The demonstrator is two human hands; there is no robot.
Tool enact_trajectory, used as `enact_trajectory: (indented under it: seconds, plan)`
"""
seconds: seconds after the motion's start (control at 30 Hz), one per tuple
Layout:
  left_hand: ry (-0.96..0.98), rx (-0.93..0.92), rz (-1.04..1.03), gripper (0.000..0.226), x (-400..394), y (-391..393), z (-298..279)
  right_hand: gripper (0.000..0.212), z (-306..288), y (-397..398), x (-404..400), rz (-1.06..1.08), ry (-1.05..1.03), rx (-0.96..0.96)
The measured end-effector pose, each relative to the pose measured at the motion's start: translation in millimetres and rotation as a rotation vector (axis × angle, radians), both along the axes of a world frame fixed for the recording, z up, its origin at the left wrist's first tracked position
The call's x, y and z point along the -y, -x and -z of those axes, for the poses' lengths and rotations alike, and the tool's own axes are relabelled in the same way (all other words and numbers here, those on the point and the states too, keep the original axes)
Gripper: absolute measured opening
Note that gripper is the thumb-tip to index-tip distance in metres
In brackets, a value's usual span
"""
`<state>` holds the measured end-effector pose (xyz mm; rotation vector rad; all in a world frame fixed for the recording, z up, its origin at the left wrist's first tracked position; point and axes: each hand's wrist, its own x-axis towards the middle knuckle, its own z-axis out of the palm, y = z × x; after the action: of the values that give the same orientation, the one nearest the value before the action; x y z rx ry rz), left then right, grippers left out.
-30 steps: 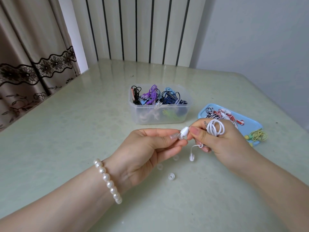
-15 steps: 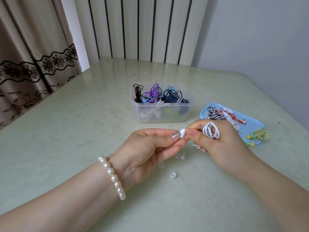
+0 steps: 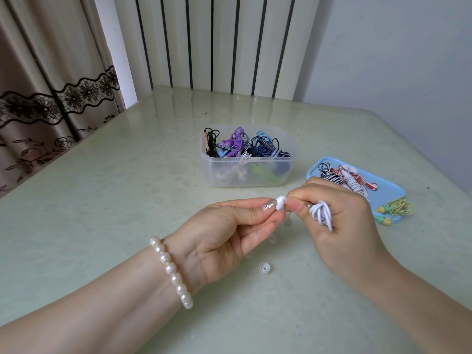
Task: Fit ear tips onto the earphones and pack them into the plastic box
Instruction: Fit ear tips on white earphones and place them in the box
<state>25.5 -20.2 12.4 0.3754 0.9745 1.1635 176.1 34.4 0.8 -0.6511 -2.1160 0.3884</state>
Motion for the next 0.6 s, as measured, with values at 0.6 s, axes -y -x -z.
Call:
enact_trajectory:
  seconds: [0.6]
  plan:
    - [-0.101, -0.187, -0.100, 0.010, 1.5, -1.0, 2.5, 0.026, 5.2, 4.6, 3.6, 0.022, -0.046, 0.025]
